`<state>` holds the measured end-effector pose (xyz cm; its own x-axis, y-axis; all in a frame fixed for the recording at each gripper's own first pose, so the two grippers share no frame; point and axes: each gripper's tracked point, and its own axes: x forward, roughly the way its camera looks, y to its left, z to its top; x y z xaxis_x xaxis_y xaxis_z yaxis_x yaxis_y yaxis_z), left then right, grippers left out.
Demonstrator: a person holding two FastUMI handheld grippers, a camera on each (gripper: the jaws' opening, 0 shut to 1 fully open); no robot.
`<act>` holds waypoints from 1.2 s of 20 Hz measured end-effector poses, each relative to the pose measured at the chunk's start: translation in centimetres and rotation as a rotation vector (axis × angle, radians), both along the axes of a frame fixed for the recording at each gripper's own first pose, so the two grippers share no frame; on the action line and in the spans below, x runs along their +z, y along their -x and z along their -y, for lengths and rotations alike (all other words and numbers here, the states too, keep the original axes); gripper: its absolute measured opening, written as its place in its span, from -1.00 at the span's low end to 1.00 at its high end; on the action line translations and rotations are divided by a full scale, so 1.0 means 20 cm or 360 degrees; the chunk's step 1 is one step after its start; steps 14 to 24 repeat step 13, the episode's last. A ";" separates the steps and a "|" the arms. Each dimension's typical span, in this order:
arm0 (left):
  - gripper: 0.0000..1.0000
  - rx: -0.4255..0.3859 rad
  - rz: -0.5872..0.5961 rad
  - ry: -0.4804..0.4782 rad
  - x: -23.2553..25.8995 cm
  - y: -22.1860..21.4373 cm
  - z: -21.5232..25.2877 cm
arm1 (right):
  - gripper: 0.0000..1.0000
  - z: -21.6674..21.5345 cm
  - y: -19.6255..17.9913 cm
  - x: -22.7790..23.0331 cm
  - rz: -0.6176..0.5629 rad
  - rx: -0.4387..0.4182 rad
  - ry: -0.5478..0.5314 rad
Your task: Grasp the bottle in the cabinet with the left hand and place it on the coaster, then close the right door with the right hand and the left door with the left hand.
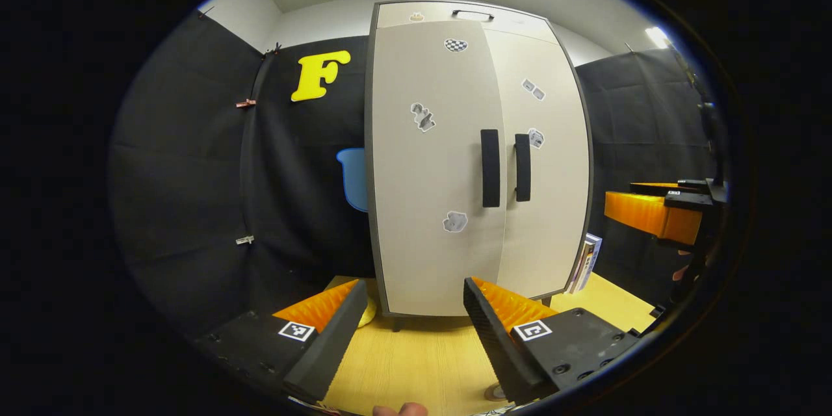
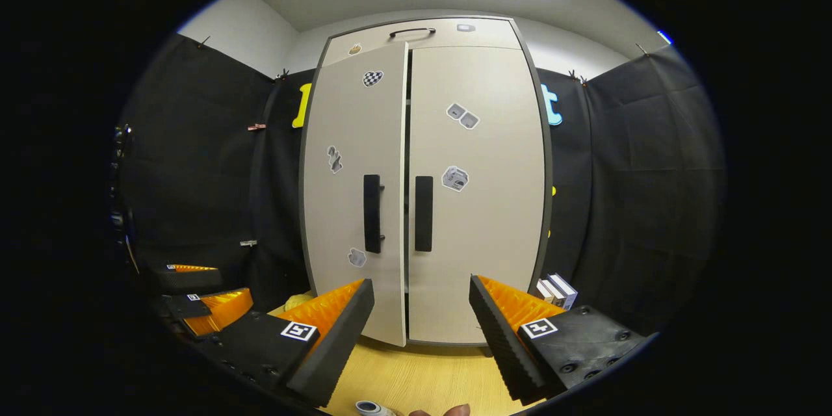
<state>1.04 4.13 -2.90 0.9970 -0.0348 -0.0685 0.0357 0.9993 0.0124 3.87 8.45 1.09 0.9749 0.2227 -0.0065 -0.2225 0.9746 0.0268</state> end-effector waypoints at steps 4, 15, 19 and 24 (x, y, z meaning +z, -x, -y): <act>0.91 -0.0016 -0.0003 0.0000 -0.01 0.00 0.02 | 0.96 0.00 0.01 0.00 -0.0001 0.0005 0.0011; 0.90 -0.0033 -0.0002 0.0014 -0.01 0.01 0.04 | 0.96 -0.01 0.06 0.00 -0.0002 0.0000 0.0012; 0.90 -0.0033 -0.0002 0.0014 -0.01 0.01 0.04 | 0.96 -0.01 0.06 0.00 -0.0002 0.0000 0.0012; 0.90 -0.0033 -0.0002 0.0014 -0.01 0.01 0.04 | 0.96 -0.01 0.06 0.00 -0.0002 0.0000 0.0012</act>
